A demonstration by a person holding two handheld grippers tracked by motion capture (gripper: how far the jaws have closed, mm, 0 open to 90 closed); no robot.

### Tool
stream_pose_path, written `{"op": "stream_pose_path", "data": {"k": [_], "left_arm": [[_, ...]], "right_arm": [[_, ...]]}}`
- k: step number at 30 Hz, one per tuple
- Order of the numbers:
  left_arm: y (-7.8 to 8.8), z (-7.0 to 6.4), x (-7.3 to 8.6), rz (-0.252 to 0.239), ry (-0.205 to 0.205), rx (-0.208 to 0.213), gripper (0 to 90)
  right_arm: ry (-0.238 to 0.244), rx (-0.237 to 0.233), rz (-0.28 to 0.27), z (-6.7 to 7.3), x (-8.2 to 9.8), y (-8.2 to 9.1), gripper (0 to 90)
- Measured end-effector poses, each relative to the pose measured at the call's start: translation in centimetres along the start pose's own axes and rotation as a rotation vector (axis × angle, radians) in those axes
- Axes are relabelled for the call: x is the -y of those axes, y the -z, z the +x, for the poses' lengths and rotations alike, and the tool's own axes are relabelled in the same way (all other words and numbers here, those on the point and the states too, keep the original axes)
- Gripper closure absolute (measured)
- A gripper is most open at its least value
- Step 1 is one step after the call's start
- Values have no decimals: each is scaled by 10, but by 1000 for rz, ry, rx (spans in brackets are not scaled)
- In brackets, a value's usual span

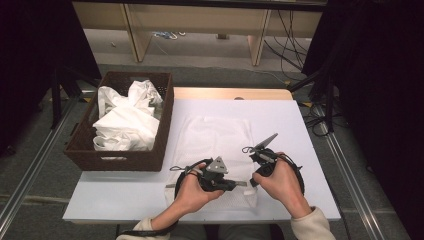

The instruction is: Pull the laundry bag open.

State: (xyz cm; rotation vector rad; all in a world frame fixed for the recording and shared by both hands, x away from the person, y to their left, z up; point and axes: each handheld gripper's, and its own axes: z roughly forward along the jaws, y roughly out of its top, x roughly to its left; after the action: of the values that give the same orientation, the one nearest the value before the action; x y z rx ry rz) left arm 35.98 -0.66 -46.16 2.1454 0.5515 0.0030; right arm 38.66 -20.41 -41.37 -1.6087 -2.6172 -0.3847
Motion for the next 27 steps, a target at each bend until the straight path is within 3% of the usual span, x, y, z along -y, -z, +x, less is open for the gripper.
{"op": "stream_pose_path", "data": {"k": [2, 4, 8, 9, 16, 17, 21, 23, 24, 25, 27], "left_arm": [[1, 0, 1, 0, 8, -1, 861], [2, 1, 1, -4, -3, -5, 861], [4, 2, 1, -5, -7, -8, 861], [5, 3, 1, 7, -12, -17, 861], [5, 4, 1, 0, -17, -9, 861], [6, 5, 1, 11, -27, -15, 861], [5, 3, 2, 1, 8, -6, 861], [6, 3, 2, 3, 5, -8, 861], [6, 4, 2, 8, -2, -12, 861], [6, 3, 2, 4, -5, -11, 861], [6, 3, 2, -2, 0, -8, 861]], "right_arm": [[-11, 2, 20, 1, -1, 1, 872], [18, -5, 10, -1, -1, 0, 872], [-19, -3, 21, 1, -2, 2, 871], [15, 1, 6, -2, -2, 0, 871], [14, -1, 5, -1, -2, 0, 871], [-18, -4, 23, 1, -2, 2, 872], [-35, -9, 33, 1, -1, 2, 872], [-21, -7, 18, 0, -1, 1, 871], [-38, -6, 28, 1, -1, 2, 871], [-7, -5, 8, -1, -1, 1, 871], [-12, -5, 12, -1, -1, 1, 872]]}}
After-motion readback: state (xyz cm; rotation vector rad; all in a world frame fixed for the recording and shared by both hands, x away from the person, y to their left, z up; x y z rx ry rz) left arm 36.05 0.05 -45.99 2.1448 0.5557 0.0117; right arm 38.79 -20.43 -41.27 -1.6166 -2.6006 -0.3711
